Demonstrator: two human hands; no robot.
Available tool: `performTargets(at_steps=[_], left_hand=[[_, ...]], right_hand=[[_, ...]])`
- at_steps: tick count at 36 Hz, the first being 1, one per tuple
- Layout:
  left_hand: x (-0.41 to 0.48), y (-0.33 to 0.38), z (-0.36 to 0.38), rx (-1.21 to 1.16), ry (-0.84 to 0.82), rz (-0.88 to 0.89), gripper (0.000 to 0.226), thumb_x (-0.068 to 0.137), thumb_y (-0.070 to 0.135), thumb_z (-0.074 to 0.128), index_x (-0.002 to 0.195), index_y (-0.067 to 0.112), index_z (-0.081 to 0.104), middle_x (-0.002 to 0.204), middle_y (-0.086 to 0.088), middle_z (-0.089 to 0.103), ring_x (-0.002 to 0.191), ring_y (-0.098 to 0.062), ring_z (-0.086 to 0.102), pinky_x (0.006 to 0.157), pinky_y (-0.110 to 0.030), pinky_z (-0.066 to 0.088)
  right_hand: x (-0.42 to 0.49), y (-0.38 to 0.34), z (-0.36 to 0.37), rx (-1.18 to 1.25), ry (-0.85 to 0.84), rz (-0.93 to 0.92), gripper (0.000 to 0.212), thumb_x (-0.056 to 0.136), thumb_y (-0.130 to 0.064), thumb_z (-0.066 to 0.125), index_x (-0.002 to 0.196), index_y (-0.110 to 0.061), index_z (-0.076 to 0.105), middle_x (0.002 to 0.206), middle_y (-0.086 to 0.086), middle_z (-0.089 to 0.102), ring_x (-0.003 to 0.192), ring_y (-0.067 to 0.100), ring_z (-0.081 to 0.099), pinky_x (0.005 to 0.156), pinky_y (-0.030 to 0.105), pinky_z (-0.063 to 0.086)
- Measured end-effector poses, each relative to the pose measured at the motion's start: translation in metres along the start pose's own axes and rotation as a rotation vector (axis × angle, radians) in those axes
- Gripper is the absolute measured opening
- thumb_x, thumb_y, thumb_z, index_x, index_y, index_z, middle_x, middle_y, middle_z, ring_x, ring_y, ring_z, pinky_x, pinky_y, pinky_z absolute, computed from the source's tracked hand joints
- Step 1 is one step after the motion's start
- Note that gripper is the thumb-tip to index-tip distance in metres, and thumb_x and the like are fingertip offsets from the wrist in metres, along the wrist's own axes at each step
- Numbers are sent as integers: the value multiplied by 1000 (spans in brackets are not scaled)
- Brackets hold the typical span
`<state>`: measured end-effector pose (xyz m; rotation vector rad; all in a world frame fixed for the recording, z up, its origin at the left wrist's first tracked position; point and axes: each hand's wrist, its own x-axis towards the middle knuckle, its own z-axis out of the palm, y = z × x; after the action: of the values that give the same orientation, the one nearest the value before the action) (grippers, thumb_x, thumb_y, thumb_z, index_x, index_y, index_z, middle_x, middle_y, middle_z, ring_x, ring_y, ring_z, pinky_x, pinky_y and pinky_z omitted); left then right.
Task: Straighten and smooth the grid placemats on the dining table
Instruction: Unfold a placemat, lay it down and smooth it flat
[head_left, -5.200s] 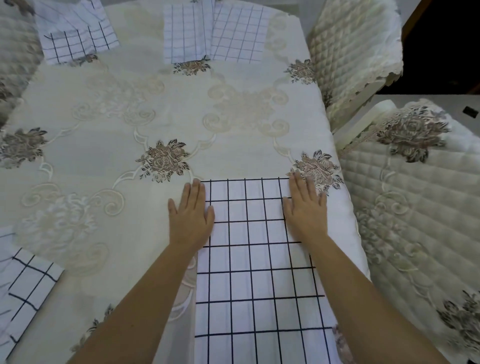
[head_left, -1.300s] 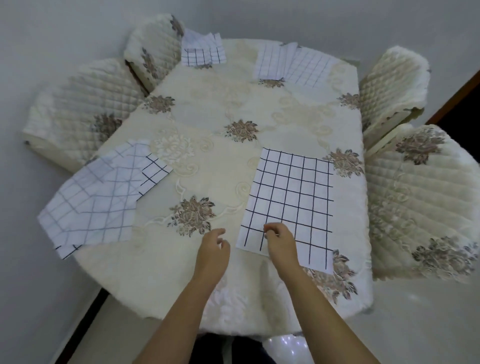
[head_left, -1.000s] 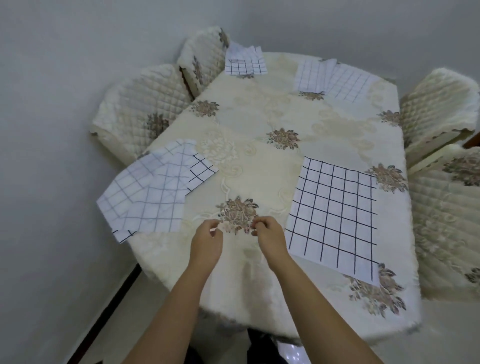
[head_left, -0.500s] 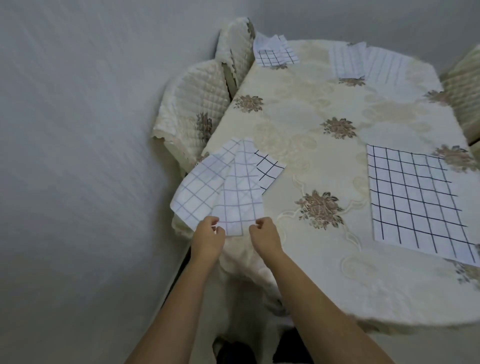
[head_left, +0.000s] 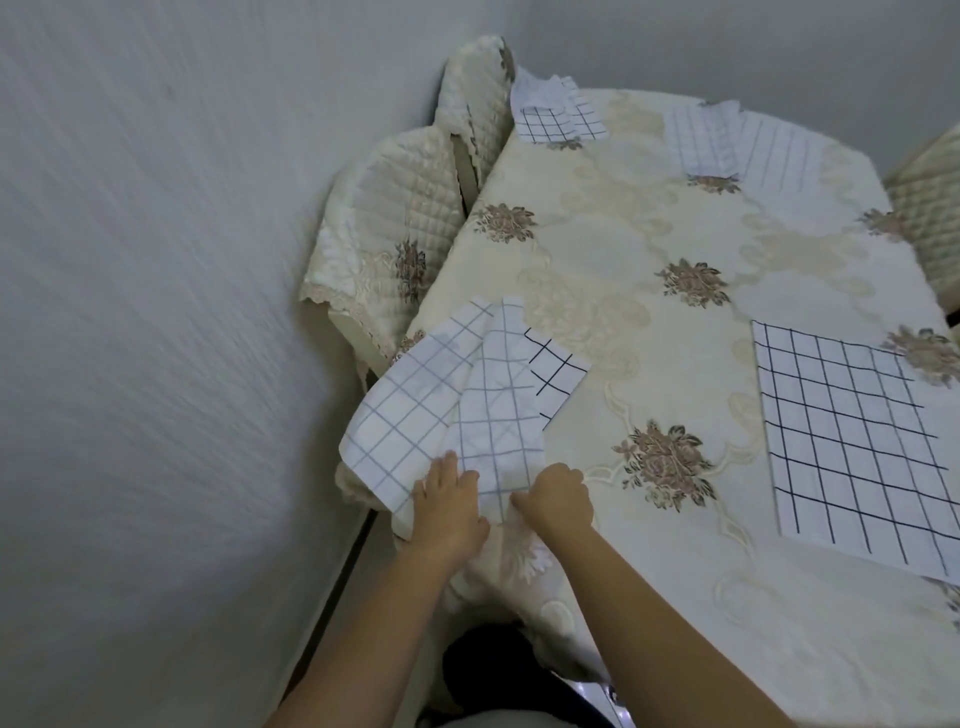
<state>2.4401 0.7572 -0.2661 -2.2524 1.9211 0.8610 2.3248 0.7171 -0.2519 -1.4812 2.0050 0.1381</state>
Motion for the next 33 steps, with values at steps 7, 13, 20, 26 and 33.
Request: performTargets(at_steps=[7,13,20,26,33], left_hand=[[12,3,1,22,-31,18,69,87,49,51,143,19,22,157,-9,-5,144,-31,-9,116,-50,2],[13,-1,-2,-80,52,-40,68,84,49,55,139,18,28,156,-5,10,145,-26,1,116,-50,12],[11,-8,-10,-294,177,-80,76,78,55,60,137,16,32,144,0,29,134,-16,29,107,-38,37],[7,-6,-27,-718,301,-216,40,87,40,57,115,14,49,113,1,52,99,-14,52,83,-32,48],[13,-38,-36,-842,380,-355,26,91,24,51,68,12,46,68,-3,50,63,-19,46,51,-26,32]], right_hand=[[12,-12,-7,15,-137,-64,17,83,-25,55,87,-8,57,102,14,54,96,27,55,77,30,45],[13,-35,-24,332,-127,-268,40,83,-14,54,55,-17,25,55,-3,26,48,12,25,47,23,21],[8,-63,-28,689,-274,-303,34,86,-14,52,61,-18,30,60,0,28,56,15,26,58,29,26],[6,-71,-27,901,-410,-242,22,94,-28,45,80,-11,52,85,4,61,77,20,59,70,28,39],[17,-62,-19,811,-303,-99,13,92,-13,41,84,-8,50,85,7,55,70,17,54,58,22,37]])
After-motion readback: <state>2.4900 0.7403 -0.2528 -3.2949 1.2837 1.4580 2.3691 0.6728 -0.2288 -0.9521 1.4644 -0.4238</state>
